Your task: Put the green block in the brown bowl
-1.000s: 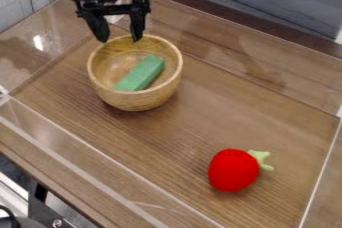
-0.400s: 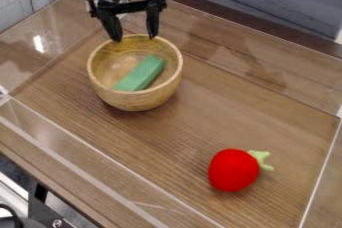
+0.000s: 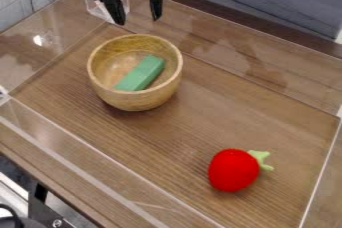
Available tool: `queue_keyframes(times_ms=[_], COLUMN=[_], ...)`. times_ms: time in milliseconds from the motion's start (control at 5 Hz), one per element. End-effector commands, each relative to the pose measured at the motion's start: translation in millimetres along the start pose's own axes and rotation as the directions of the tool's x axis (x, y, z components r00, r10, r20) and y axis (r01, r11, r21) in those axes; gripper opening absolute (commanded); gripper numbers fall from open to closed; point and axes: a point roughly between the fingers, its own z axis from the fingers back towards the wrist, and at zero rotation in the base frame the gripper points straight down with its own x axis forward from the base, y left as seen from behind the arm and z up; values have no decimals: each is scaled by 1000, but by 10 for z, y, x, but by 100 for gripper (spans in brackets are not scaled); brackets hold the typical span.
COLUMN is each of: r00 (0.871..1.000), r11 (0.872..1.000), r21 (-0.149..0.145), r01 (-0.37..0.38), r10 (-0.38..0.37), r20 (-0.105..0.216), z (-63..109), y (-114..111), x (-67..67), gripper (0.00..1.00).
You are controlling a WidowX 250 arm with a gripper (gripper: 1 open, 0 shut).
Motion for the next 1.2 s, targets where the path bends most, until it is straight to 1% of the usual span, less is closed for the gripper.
queue_keyframes(times_ms=[0,200,400,600,1000], r00=[998,997,993,984,987], r11=[1000,999,995,986,986], r21=[-5,-2,16,37,75], r01=[23,-39,-98,-160,-150], r10=[-23,39,97,156,145], r20=[54,60,71,85,69], z=[179,255,248,225,16], y=[-160,-181,-159,-99,-53], x=[104,131,141,147,96], gripper=[100,100,0,0,0])
